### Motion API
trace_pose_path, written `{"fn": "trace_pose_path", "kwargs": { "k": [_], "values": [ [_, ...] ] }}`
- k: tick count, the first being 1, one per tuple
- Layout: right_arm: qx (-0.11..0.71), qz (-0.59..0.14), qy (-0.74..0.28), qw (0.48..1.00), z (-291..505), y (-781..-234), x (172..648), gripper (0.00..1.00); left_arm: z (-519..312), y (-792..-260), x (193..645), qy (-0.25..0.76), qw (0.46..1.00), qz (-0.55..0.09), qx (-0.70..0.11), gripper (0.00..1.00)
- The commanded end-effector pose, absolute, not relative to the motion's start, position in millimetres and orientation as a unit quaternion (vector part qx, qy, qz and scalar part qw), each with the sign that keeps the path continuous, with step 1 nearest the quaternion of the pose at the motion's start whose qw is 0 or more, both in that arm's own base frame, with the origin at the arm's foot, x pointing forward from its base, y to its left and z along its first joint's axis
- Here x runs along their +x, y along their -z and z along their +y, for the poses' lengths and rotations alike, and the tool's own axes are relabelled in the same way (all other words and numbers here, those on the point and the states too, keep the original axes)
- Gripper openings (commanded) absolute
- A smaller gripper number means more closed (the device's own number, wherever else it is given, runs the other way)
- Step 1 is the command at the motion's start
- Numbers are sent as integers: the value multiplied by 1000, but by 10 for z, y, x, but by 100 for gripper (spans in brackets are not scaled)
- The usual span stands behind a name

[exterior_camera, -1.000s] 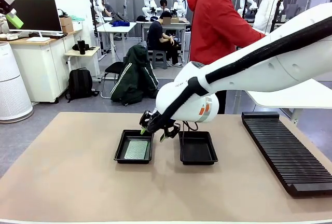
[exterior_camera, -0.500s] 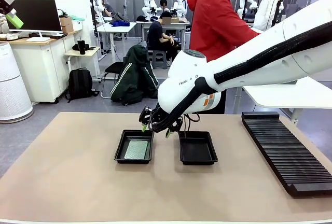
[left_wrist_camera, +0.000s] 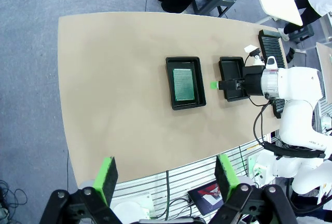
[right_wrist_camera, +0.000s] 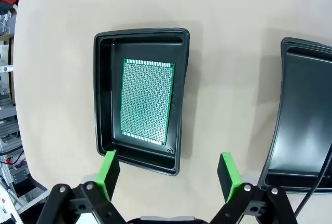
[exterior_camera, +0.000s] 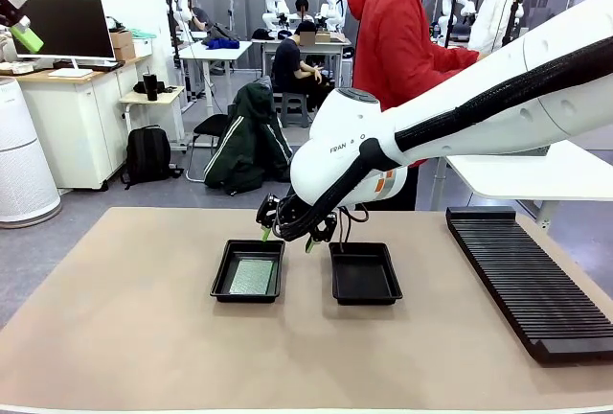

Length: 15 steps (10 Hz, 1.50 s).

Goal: Inspect and transfer BCBs to ESD trays.
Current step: Pick up the Blank PCB from the PCB Rack and place it in the left ESD tray, then pick up the ESD tray and place it on the left side of the table.

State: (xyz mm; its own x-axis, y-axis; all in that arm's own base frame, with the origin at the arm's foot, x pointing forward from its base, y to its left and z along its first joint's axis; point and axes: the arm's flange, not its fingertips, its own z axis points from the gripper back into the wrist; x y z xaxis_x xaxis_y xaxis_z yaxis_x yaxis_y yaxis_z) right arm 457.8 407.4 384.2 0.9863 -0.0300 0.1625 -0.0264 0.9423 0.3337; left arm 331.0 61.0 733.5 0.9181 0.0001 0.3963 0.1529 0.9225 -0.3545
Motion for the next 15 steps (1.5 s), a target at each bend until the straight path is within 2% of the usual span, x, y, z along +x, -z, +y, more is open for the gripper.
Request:
{"fn": "trace_pose_path", "kwargs": {
  "k": [1,14,15],
  "values": [
    [169,-83,0,982,4079,-3826,4562,100,623,-7327,3308,39,961,-199,-188,100],
    [169,-83,0,982,4079,-3826,4562,100,610,-7335,3310,40,960,-198,-193,100],
    [170,-83,0,982,4078,-3842,4574,100,351,-7245,3393,64,963,-190,-179,100]
  ]
}}
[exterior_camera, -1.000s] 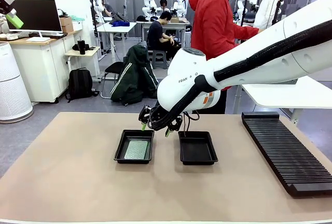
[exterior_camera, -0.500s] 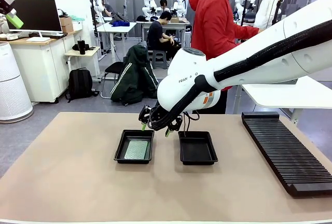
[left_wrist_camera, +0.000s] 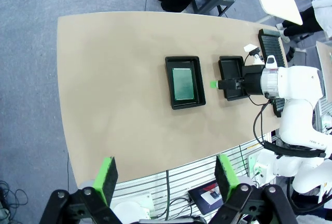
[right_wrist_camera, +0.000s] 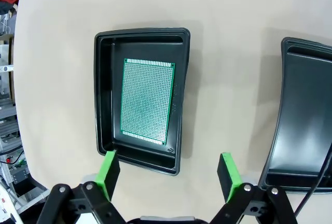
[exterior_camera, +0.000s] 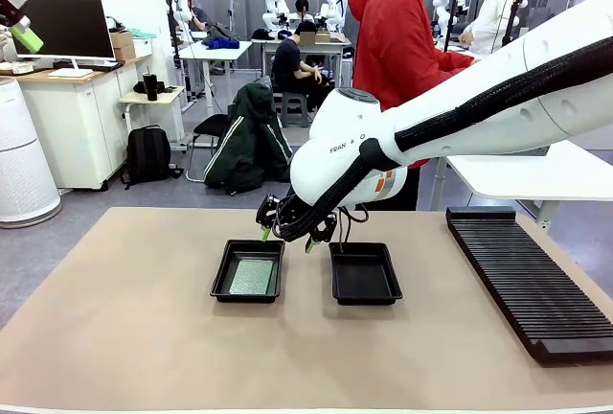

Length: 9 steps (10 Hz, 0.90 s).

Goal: Inspect and transfer BCBs to ESD trays.
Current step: Pick up the ESD tray and place it on the left side of the table.

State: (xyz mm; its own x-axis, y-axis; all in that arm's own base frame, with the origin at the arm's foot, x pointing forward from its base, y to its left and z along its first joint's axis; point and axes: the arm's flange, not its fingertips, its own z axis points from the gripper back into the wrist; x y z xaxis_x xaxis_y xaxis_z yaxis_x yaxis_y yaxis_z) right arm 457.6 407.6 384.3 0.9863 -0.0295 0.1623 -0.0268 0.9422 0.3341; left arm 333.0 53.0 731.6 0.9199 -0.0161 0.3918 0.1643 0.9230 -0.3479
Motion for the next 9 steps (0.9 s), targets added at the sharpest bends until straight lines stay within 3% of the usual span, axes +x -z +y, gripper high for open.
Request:
{"fn": "trace_pose_path", "kwargs": {
  "k": [1,5,9],
  "values": [
    [203,-80,11,976,3914,-3845,4563,100,121,-7165,3450,78,964,-189,-168,100],
    [276,-54,34,959,3346,-3998,4450,100,-616,-6861,3598,88,973,-183,-111,100],
    [299,-42,33,953,2933,-4220,4445,100,-1392,-6147,3724,90,978,-173,-79,100]
  ]
}}
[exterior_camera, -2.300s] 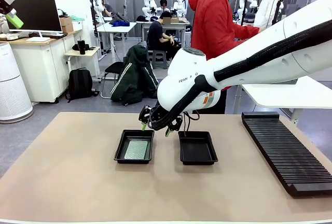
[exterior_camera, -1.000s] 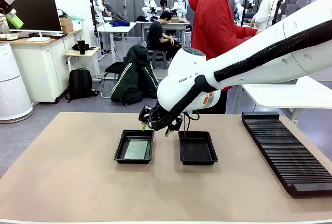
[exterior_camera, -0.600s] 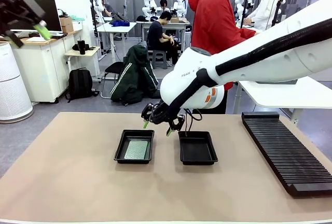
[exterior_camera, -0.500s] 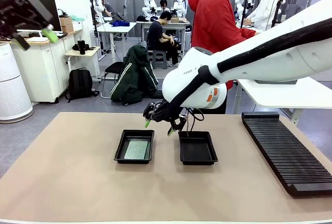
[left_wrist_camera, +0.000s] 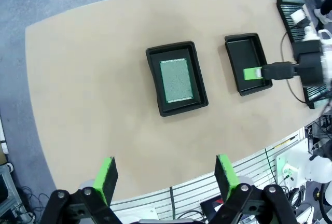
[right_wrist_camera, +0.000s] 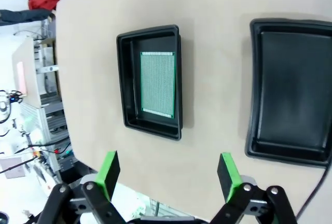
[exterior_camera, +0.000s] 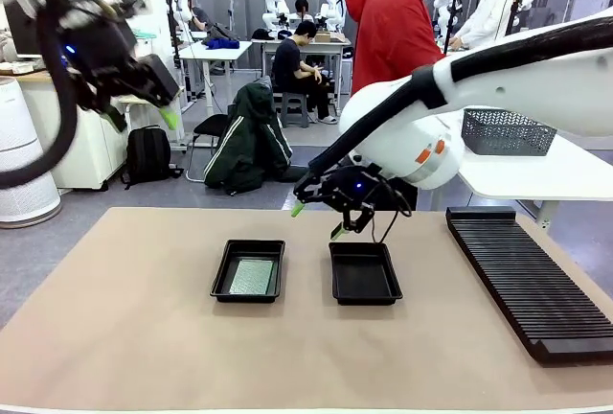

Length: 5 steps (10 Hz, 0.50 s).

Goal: Inspect and transfer BCBs to ESD trays.
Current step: Pick up the ESD tray and place it on the left side of the table.

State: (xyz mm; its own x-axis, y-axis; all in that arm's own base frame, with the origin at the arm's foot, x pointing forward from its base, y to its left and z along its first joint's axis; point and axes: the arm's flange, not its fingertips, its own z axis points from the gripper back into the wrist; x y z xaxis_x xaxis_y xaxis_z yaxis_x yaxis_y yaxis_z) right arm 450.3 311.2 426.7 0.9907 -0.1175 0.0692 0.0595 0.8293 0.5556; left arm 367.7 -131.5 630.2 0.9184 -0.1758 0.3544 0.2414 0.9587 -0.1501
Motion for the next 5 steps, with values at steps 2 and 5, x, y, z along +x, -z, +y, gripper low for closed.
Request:
{"fn": "trace_pose_path", "kwargs": {
  "k": [2,5],
  "values": [
    [304,-40,27,951,2816,-4248,4456,100,-1654,-5747,3809,58,982,-166,-71,100],
    [294,-44,36,954,2874,-4322,4515,100,-1883,-5186,3952,28,985,-159,-63,100]
  ]
}}
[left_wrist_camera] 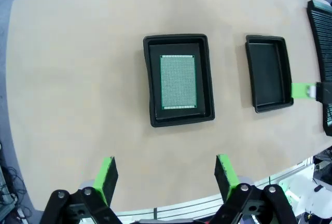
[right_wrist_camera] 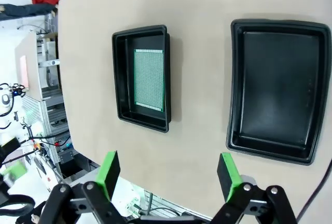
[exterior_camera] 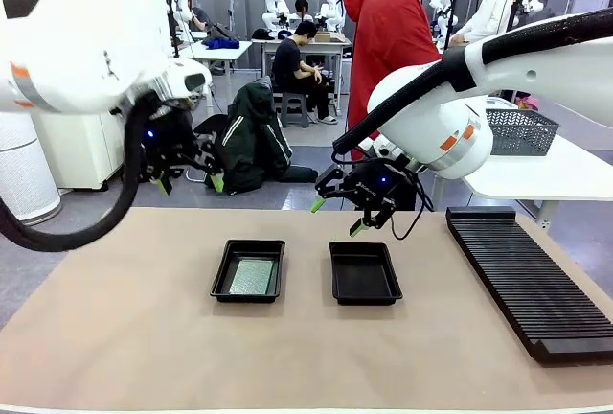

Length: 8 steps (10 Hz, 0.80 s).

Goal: Inspect and transfer BCBs to ESD trays.
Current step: Pick up the ESD tray and place it on the left side of the table.

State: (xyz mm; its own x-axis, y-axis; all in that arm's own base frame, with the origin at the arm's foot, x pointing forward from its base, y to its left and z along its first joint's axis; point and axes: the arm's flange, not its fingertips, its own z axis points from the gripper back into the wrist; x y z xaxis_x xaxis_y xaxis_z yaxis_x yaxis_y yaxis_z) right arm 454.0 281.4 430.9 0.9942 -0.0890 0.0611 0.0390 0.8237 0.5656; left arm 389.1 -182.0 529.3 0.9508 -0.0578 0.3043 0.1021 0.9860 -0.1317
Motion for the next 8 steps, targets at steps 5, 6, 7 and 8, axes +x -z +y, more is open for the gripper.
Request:
{"fn": "trace_pose_path", "kwargs": {
  "k": [5,6,7,8],
  "values": [
    [294,-44,36,954,2874,-4322,4515,100,-2055,-4482,4237,16,991,-130,-32,100],
    [294,-44,36,954,2874,-4322,4515,100,-2091,-4365,4304,21,992,-124,-31,100],
    [294,-44,36,954,2874,-4322,4515,100,-2125,-4230,4377,26,993,-116,-24,100],
    [294,-44,36,954,2874,-4322,4515,100,-2156,-4125,4429,31,992,-119,-17,100]
  ]
}}
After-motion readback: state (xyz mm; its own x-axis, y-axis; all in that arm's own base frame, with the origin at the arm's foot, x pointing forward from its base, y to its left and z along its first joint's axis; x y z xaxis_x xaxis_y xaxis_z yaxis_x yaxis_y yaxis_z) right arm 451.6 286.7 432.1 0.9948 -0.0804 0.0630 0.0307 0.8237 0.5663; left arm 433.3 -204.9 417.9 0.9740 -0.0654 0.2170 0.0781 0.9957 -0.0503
